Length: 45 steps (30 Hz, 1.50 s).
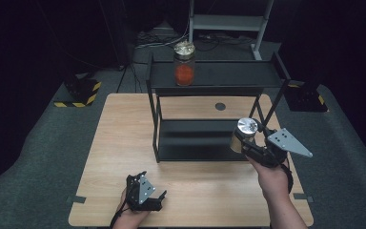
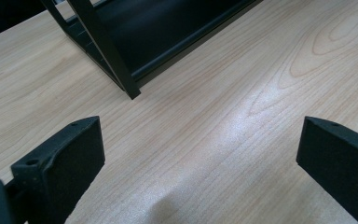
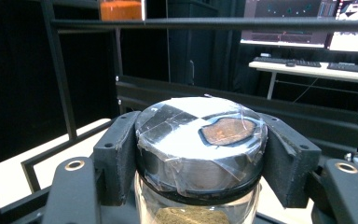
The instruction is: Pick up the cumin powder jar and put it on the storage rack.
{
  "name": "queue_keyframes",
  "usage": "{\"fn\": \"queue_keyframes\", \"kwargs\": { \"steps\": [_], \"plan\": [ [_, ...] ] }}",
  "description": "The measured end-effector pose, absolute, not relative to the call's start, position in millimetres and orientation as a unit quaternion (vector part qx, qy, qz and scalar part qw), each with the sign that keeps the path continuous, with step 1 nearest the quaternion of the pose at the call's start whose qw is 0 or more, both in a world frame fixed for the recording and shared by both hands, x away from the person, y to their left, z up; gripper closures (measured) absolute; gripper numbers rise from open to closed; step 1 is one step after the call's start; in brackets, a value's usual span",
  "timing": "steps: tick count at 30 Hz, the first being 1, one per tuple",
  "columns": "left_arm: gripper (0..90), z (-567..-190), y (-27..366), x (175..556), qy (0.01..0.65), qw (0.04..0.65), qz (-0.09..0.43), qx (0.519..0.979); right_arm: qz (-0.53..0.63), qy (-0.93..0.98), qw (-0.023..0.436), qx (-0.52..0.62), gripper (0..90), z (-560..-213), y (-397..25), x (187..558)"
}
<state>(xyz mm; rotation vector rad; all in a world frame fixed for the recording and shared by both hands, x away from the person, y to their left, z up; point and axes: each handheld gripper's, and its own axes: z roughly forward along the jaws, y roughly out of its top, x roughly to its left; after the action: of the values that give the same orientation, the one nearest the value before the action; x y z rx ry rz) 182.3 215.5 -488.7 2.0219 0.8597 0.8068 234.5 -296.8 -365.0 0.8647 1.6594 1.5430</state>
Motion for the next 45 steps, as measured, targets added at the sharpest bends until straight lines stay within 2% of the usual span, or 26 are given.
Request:
{"fn": "queue_keyframes", "kwargs": {
  "steps": [45],
  "plan": [
    [1.1,-490.5,217.8,180.0,0.334,0.397,0.321,0.792,0.631,0.591,0.399,0.308,34.2,-277.7,-283.1,246.8]
  ]
}}
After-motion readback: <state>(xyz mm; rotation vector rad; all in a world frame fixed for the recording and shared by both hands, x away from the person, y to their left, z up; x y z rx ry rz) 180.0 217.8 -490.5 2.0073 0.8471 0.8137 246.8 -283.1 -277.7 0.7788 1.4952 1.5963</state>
